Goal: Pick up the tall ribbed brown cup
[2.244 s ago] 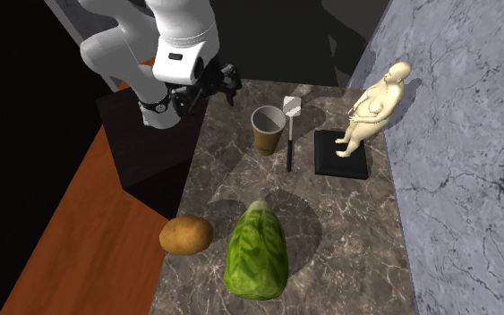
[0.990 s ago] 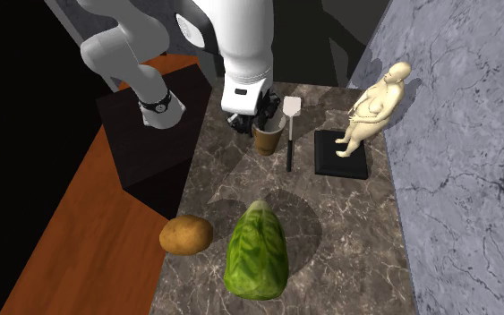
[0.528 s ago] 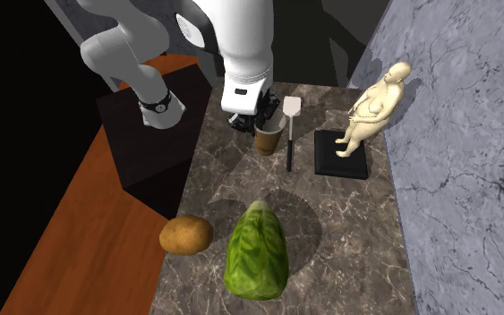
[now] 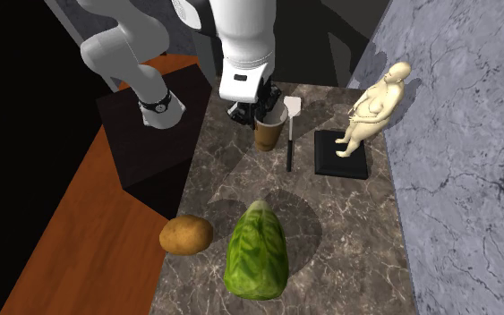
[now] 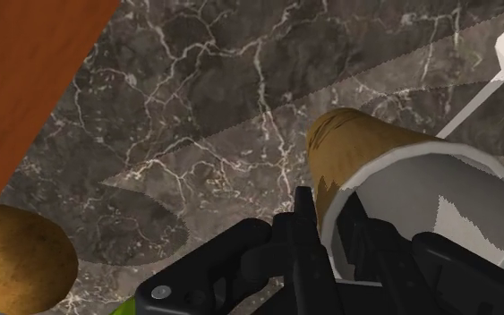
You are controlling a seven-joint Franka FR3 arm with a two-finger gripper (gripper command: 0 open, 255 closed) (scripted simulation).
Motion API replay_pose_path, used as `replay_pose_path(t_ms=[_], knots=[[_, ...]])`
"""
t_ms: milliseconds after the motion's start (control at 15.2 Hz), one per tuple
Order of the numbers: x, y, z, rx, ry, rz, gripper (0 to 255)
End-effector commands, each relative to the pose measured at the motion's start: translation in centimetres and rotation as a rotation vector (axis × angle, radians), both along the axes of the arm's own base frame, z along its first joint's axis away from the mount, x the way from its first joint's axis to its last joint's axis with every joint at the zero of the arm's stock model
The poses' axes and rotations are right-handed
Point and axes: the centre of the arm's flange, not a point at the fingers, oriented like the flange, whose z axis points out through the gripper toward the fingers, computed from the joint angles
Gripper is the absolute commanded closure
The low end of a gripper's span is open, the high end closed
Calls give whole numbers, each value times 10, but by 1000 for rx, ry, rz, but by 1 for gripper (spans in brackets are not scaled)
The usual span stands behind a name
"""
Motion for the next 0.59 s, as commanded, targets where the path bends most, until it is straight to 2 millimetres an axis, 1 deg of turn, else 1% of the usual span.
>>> replay_pose_path(t_ms=[0, 462, 528], knots=[[-1, 0, 11, 0, 0, 0, 255], [-1, 0, 48, 0, 0, 0, 255], [-1, 0, 48, 0, 0, 0, 255]])
